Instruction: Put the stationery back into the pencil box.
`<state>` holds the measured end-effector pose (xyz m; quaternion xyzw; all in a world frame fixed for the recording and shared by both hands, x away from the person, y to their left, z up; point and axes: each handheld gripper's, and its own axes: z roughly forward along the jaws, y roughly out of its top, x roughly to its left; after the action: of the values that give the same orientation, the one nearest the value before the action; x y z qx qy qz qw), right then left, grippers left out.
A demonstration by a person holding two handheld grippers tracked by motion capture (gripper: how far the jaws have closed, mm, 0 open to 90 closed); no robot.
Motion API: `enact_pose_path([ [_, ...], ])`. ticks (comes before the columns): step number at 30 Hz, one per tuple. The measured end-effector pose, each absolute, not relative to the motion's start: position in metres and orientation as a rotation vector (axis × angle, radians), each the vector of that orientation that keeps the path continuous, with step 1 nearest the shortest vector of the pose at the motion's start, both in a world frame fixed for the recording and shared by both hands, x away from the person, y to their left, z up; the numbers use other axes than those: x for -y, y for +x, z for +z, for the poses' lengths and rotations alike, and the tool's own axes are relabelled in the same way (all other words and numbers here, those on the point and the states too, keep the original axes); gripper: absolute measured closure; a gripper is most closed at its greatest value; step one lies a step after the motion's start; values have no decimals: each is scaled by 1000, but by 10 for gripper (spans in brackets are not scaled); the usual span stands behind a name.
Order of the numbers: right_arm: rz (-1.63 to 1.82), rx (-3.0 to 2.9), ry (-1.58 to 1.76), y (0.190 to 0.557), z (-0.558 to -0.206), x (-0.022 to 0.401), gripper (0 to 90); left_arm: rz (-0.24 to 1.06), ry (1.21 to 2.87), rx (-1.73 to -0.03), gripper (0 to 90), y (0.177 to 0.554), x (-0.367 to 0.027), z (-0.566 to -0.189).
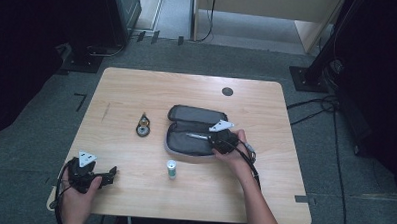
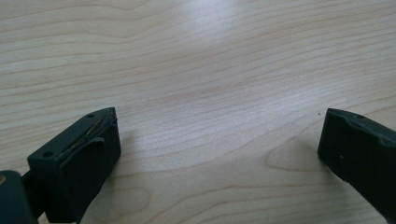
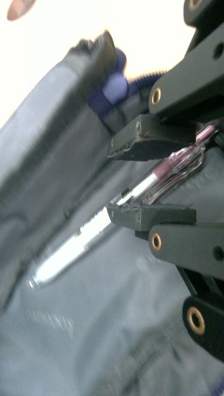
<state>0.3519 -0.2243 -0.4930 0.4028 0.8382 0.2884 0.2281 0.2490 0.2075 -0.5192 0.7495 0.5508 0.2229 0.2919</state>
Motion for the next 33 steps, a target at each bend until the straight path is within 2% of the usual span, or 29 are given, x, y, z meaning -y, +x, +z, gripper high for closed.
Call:
enact_pose_path([
  [10, 880, -2198, 1169, 353, -488, 223, 607, 594, 1997, -1468, 0, 249, -208, -519],
  [18, 1117, -2220, 1173, 334, -469, 220, 474, 594, 1997, -1468, 0, 249, -208, -519],
  [19, 1146, -2222, 1174, 328, -467, 218, 423, 594, 1997, -1468, 0, 249, -208, -519],
  [33, 1374, -2276, 1145, 297, -458, 204, 278, 594, 1997, -1468, 0, 249, -208, -519],
])
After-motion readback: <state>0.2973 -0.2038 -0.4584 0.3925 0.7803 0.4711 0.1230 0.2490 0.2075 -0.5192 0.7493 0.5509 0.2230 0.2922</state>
